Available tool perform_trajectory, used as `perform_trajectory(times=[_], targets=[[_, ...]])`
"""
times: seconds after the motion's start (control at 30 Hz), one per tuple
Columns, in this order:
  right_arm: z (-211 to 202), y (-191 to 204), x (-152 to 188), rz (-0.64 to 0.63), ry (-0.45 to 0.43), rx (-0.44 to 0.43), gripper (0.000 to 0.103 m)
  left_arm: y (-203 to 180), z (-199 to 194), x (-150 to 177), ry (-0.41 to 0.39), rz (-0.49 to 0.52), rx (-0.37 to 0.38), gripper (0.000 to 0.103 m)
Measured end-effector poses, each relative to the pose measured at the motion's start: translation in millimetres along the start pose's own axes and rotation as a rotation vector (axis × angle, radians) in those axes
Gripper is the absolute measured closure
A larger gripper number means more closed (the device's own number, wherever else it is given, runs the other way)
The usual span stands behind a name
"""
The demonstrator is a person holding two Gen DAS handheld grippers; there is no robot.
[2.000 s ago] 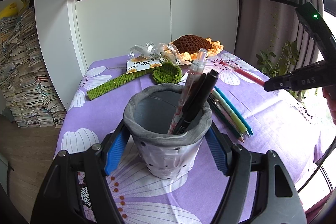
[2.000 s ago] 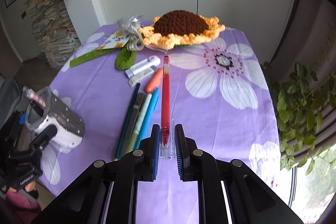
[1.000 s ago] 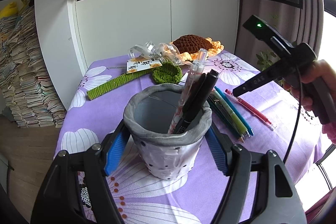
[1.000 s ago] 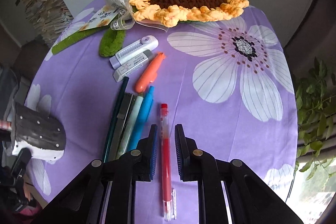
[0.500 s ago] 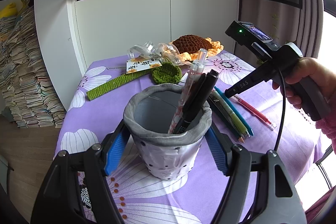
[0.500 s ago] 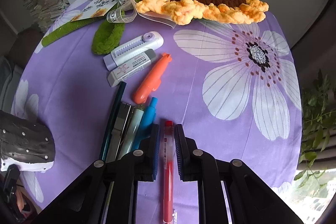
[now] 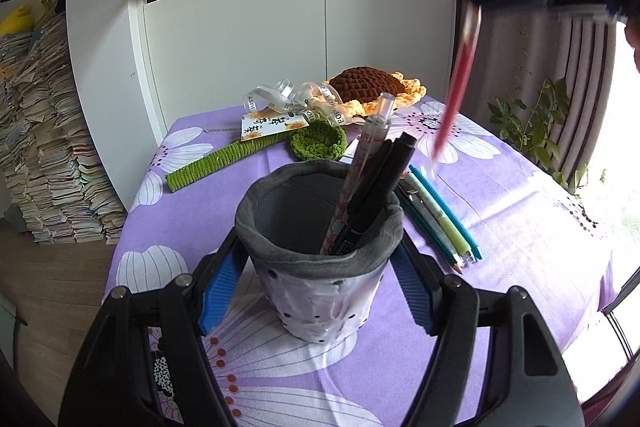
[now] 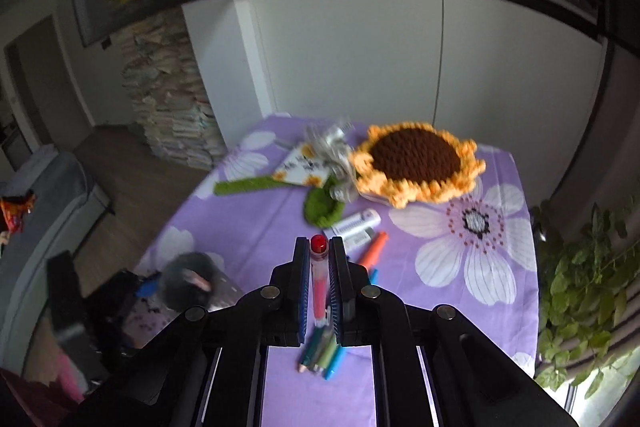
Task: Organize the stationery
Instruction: 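Lift the red pen and lower it into the pen holder cup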
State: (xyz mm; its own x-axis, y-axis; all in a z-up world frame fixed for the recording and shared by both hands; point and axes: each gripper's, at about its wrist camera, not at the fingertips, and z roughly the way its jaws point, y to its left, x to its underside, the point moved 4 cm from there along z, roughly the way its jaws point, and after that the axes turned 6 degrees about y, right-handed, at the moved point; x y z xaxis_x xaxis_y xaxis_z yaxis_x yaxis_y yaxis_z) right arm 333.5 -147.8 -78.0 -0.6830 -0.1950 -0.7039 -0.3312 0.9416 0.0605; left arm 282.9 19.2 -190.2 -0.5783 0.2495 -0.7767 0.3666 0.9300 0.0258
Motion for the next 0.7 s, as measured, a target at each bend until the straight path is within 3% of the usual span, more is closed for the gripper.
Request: perform_trajectory(times=[0.17,0.3,0.53,0.7], targets=[[-43,35,-24,-0.075,-0.175,-0.085,0.093,0,0,0,0.004,0.001,0.000,0.032],[-46,58,-35,-0.119,-0.209,-0.143,0.093,0,-1,1,0.004,0.002,-0.001,0.032],[-21,77,-26,-0.139,-0.135,-0.239,0.093,0,-1,1,0.005,0.002,0.001,0.032],[2,83,-14,-0.150,-0.054,-0.235,0.093,1,-1,1,0.004,0.001,0.000,0.032]])
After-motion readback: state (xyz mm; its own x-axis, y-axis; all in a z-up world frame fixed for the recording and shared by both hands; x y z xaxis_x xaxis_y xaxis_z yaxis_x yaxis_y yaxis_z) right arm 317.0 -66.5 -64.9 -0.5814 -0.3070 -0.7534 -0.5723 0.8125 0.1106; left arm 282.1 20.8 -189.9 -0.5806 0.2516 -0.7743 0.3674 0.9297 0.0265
